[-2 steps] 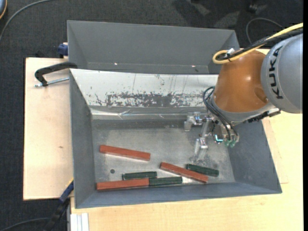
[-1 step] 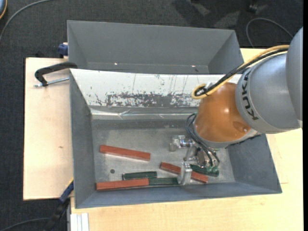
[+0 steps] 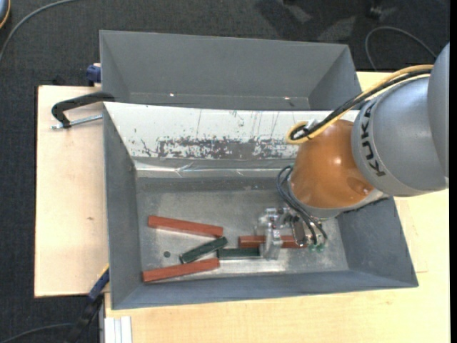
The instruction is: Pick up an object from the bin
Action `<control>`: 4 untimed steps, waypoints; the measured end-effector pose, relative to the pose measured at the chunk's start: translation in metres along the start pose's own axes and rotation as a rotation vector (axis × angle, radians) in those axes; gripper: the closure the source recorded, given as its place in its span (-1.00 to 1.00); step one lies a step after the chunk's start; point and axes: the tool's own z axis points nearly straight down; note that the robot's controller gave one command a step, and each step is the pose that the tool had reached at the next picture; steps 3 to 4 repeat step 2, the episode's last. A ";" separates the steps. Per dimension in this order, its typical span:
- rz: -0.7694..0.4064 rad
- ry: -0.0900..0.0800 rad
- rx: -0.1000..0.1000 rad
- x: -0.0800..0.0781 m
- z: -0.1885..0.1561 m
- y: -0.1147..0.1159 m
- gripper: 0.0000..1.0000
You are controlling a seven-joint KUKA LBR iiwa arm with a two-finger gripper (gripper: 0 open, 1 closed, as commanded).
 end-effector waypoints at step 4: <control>-0.007 -0.013 0.000 -0.038 -0.147 0.014 1.00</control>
Offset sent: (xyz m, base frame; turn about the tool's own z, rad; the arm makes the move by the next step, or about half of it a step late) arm 0.0032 0.0023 0.1087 -0.0177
